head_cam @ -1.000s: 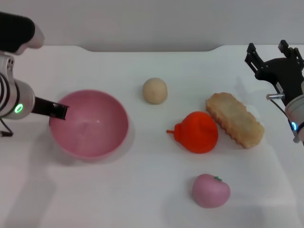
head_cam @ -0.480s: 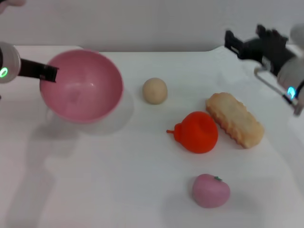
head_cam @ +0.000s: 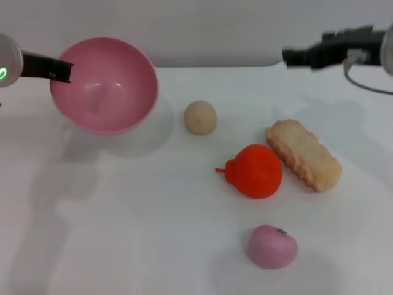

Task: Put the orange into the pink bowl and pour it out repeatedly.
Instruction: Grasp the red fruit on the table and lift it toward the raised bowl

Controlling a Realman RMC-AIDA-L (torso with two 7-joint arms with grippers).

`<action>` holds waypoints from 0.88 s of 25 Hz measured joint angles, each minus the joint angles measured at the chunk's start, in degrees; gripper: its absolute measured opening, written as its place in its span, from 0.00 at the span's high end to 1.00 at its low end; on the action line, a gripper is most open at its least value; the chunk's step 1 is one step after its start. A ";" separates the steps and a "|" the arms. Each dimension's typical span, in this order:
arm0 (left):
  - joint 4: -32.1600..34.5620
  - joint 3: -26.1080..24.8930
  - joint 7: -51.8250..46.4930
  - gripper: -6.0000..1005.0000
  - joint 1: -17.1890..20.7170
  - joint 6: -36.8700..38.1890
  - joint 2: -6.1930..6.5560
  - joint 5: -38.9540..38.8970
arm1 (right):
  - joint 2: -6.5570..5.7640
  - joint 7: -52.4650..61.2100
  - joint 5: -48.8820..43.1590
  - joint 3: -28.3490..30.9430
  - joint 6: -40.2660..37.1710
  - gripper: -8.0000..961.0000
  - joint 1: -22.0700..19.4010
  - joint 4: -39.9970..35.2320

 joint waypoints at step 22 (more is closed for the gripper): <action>-3.40 -0.20 0.88 0.95 -3.31 1.32 0.01 -0.30 | 0.46 5.75 -0.74 -11.66 0.40 0.30 6.78 17.67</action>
